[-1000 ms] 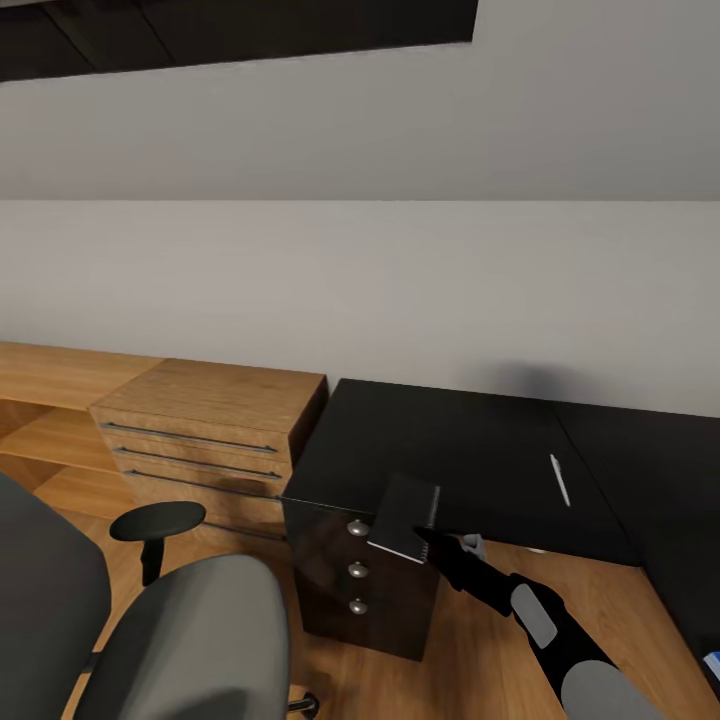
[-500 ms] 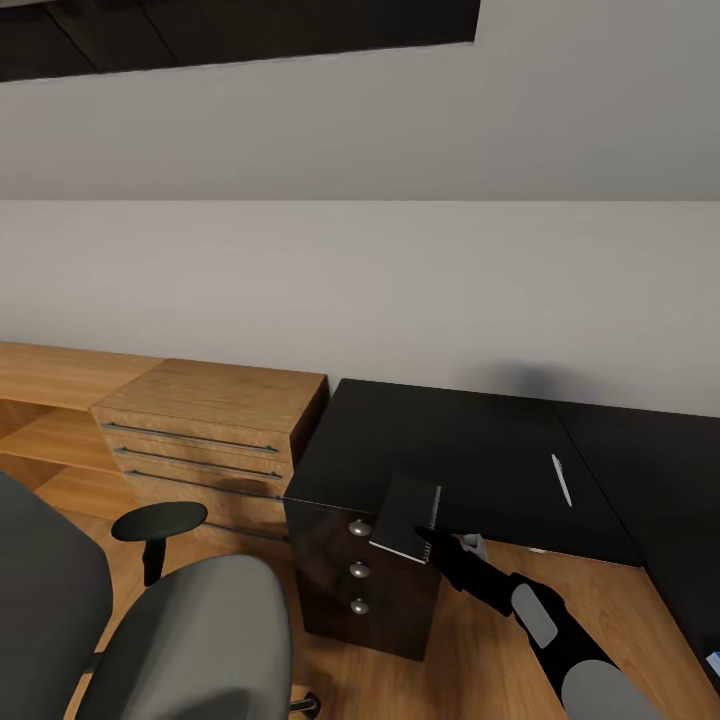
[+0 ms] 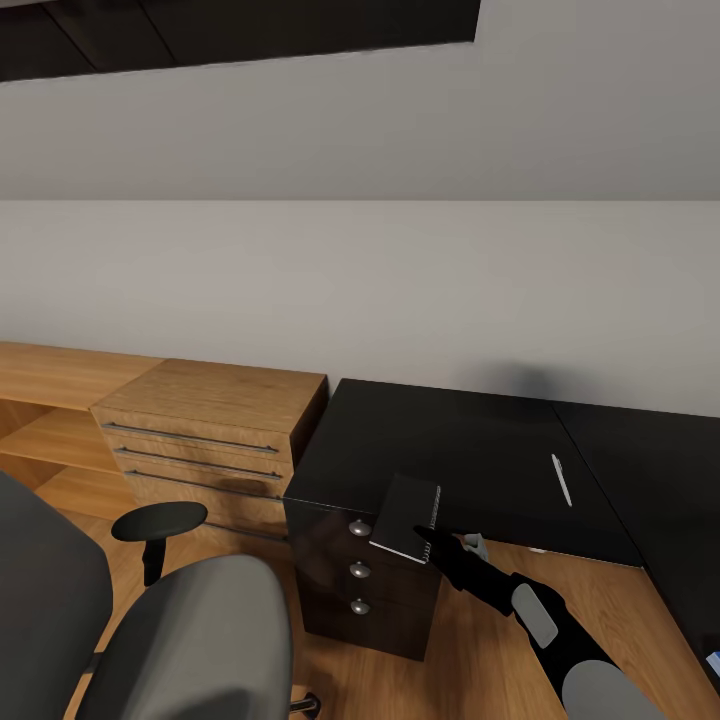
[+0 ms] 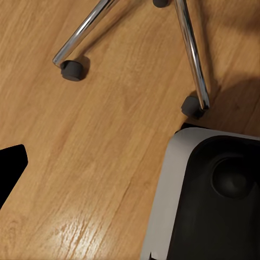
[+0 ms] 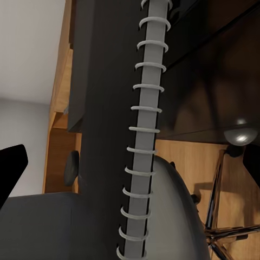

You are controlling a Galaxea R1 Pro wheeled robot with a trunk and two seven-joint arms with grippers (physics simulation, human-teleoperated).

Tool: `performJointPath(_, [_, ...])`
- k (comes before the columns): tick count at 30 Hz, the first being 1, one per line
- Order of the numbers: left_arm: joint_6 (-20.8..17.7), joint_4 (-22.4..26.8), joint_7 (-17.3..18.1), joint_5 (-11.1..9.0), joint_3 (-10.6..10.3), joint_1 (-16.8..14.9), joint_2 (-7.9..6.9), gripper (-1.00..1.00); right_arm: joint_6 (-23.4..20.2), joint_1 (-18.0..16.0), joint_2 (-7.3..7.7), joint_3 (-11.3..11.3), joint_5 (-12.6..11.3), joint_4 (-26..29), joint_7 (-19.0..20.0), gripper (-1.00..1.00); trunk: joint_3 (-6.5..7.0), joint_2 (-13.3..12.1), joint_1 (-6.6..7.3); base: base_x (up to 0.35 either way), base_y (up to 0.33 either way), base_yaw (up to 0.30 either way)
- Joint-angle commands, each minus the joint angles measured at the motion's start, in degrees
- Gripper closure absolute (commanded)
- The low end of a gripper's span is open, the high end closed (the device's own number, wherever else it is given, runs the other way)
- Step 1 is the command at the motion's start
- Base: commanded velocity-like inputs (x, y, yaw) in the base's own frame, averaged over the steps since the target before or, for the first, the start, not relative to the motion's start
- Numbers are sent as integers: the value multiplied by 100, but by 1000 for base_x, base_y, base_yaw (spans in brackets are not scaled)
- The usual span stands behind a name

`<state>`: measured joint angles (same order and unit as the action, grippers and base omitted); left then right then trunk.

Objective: In the bedroom, organize the workspace by keeping the computer under the desk, ensuring the monitor is on the desk, placing the keyboard on the desk next to the monitor, placing the mouse on the desk next to the keyboard, moving the folder from the swivel chair onto the desk next to the mouse, stacking the notebook on top of the folder with the pen on top of the notebook, and positioning the swivel chair next to the desk.

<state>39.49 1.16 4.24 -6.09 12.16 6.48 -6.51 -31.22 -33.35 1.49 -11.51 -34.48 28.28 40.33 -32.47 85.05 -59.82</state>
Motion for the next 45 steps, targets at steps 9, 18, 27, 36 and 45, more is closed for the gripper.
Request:
performJointPath(9, [-1, 7, 42, -59, -3, 2, 0, -100, -42, -1, 1, -16, -24, 2, 10, -100, -4, 2, 0, 0, 1, 0])
performJointPath(18, [-3, 7, 42, -59, -1, 2, 0, -100, -42, 1, 1, -17, -24, 2, 10, -100, -4, 2, 0, 0, 75, 0])
performJointPath(27, [-3, 7, 42, -59, -2, 2, 0, -100, -42, 1, 1, -15, -17, 2, 6, -100, -4, 2, 0, 0, 8, 0])
performJointPath(36, [-3, 7, 42, -59, -3, 2, 0, -100, -42, -3, 1, -2, 0, 2, 2, -100, -4, 2, 0, 0, 0, 0])
performJointPath(45, [-19, 7, 42, -59, -2, 2, 0, -100, -57, -3, 1, 7, 8, 2, -3, 100, -4, 2, 0, 0, 0, 0])
